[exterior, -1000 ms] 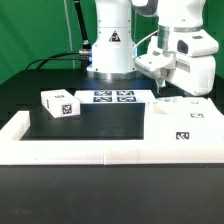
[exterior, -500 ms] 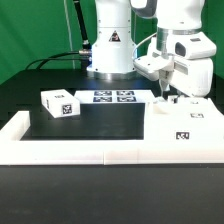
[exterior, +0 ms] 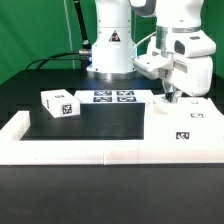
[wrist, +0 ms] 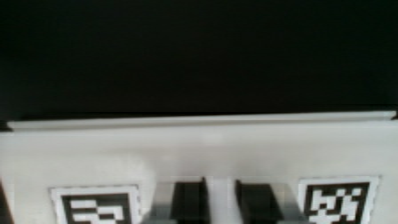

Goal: Assemble cabinet

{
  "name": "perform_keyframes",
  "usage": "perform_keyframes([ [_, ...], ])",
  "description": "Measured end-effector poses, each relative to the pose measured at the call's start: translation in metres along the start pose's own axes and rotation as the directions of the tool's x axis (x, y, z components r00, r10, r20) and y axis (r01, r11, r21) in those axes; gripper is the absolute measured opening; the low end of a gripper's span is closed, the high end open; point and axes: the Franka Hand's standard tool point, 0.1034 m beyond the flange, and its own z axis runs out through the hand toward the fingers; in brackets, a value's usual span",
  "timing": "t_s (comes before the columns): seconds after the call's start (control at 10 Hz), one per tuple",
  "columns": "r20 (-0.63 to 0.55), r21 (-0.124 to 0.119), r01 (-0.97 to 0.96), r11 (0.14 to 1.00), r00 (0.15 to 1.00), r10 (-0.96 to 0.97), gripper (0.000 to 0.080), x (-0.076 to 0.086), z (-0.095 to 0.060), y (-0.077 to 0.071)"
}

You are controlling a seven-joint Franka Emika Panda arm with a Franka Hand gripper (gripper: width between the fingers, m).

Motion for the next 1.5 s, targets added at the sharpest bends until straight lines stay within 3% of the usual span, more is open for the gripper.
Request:
perform_keyframes([
  [0.3, 0.002, 0.001, -0.015, 1.000, 1.000, 0.015, 0.0070, -0.001, -0.002, -0.001],
  [0.6, 0.041, 0.007, -0.174, 0.985, 0.984, 0.174, 0.0070, -0.011, -0.027, -0.010],
  [0.8, 0.069, 0.044, -0.240, 0.970, 0.969, 0.237, 0.0070, -0.019, -0.036, -0.016],
  [0.9, 0.098, 0.086, -0.294, 0.952, 0.953, 0.285, 0.0070, -0.021, -0.040, -0.020],
  [1.4, 0.098, 0.090, -0.295, 0.951, 0.953, 0.286, 0.0070, -0.024, -0.040, -0.018],
  [1.5, 0.095, 0.093, -0.328, 0.940, 0.943, 0.320, 0.0070, -0.031, -0.039, -0.022],
])
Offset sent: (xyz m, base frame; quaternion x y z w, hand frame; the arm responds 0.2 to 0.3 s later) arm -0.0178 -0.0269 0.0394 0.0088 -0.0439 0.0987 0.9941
